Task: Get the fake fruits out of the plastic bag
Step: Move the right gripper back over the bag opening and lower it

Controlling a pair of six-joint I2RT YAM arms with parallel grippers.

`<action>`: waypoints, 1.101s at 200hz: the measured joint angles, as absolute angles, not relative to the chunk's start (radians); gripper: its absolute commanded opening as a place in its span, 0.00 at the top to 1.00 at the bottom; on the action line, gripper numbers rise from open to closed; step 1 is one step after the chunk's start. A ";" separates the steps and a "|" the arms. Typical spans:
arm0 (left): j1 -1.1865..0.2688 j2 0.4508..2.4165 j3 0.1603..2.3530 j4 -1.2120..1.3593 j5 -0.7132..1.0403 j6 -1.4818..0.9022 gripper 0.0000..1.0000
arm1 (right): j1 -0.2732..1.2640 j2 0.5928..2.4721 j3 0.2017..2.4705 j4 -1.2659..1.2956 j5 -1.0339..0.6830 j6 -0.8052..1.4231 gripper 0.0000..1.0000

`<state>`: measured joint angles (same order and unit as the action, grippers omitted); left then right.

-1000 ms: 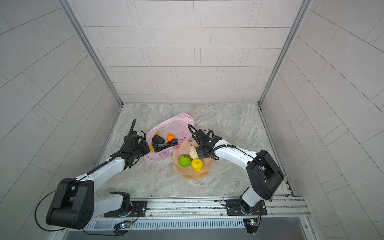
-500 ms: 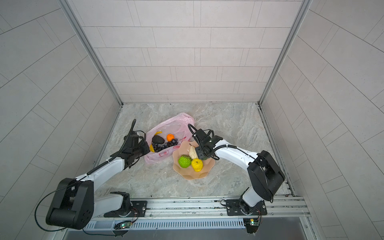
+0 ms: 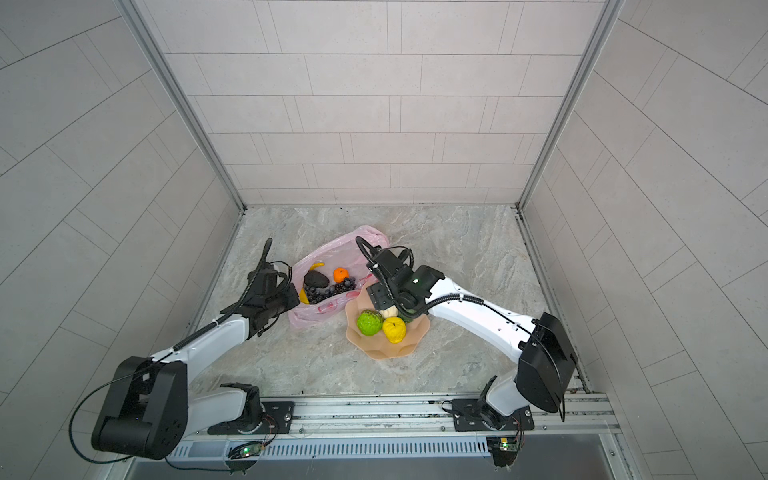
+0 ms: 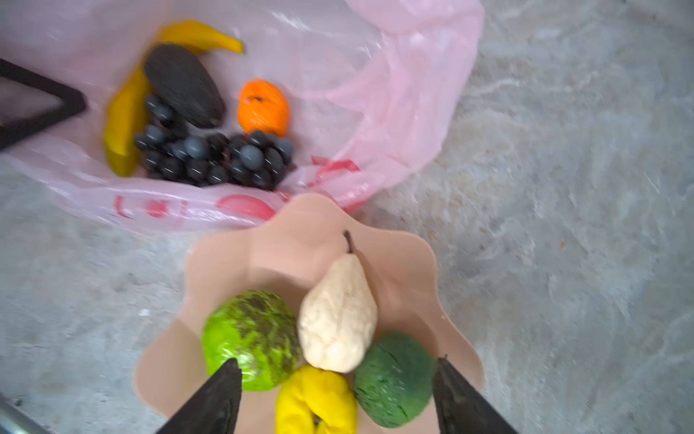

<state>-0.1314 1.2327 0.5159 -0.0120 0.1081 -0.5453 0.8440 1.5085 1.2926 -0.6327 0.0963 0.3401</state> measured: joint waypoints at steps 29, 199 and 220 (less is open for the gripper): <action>-0.131 1.236 0.516 -0.012 0.108 -0.545 0.96 | 0.866 1.621 1.418 -0.606 0.074 0.300 0.01; -0.052 1.290 0.516 0.005 0.161 -0.596 0.97 | 0.878 2.507 2.384 -0.717 -0.112 0.067 0.28; -0.052 1.286 0.516 0.004 0.161 -0.596 0.97 | 0.876 2.527 2.395 -0.724 -0.112 0.067 0.28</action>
